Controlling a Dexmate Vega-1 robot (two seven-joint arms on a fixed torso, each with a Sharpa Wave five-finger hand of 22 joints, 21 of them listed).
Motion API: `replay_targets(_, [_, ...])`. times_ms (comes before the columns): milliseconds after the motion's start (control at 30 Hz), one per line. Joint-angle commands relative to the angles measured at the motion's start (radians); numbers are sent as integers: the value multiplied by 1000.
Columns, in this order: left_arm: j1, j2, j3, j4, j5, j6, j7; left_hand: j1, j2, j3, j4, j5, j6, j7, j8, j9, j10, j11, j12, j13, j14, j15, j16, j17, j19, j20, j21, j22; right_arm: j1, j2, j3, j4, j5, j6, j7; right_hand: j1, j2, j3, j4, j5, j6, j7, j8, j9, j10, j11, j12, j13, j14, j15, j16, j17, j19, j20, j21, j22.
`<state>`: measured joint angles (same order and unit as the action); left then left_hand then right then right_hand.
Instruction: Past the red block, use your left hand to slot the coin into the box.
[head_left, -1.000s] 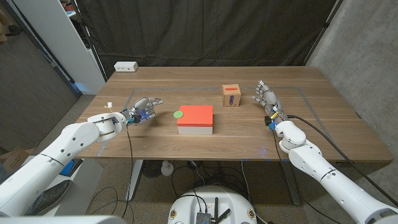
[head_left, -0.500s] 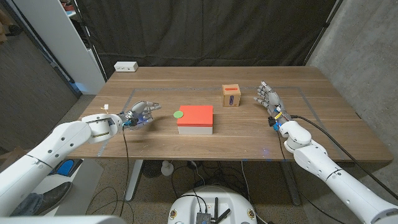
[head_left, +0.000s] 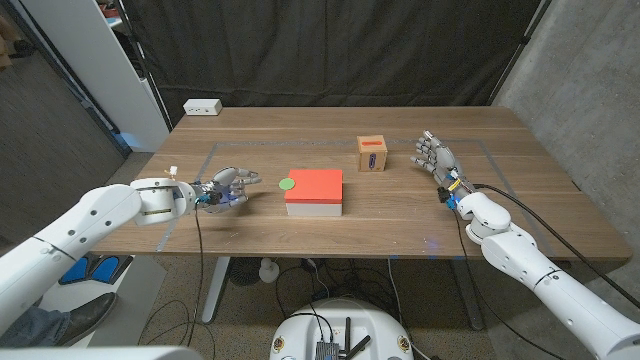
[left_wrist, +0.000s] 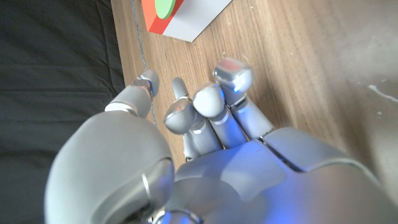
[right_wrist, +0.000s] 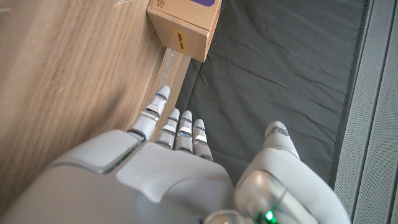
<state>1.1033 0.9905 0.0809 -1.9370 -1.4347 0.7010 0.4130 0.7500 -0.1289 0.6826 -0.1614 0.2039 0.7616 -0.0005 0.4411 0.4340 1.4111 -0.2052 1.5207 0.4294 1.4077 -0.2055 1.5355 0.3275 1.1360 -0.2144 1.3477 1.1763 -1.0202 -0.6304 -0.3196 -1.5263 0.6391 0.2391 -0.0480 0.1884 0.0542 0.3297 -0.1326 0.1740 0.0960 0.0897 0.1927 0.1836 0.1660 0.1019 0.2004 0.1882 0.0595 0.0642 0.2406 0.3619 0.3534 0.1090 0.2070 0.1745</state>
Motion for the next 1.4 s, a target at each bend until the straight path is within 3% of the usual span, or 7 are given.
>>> replay_targets(33, [-39, 54, 22, -45, -98, 78, 45, -7, 3, -3, -2, -4, -9, 1, 4, 0, -5, 0, -2, -1, -1, -3, 7, 6, -3, 1, -5, 3, -17, -7, 16, 13, 10, 44, 25, 1, 11, 4, -7, 4, 6, -7, 4, 2, 7, -2, 2, 5, 12, 1, 1, 0, 2, 4, -1, 4])
replay_targets(333, [-71, 57, 68, -22, -117, 76, 23, -9, 18, -1, -3, -5, -16, 42, 10, -10, -4, 1, -13, -9, -8, -4, -1, 9, -2, 0, -17, -6, -19, -14, 17, 19, 7, 38, 24, 1, 11, 4, -7, 4, 7, -8, 4, 2, 11, -2, 3, 5, 15, 2, 2, 0, 4, 5, -1, 4])
replay_targets(900, [-185, 22, 179, 28, -88, 102, -24, -23, 22, -1, -4, -9, -33, 42, 18, -25, -5, 1, -17, 0, -7, -4, -5, 17, -4, 1, -35, -10, -15, -14, 19, 38, 8, 36, 22, 1, 12, 3, -8, 4, 9, -7, 4, 2, 16, 1, 4, 5, 18, 3, 2, 0, 7, 11, -1, 5])
replay_targets(1400, [-231, -4, 224, 56, -66, 122, -43, -23, 32, 6, -5, -9, -42, 50, 25, -25, -18, 1, -33, -1, -13, -5, -8, 28, -5, 0, -37, -9, -16, -19, 28, 49, 14, 37, 22, 1, 12, 3, -8, 5, 10, -8, 4, 2, 20, 1, 4, 5, 23, 4, 3, 0, 12, 13, 0, 5])
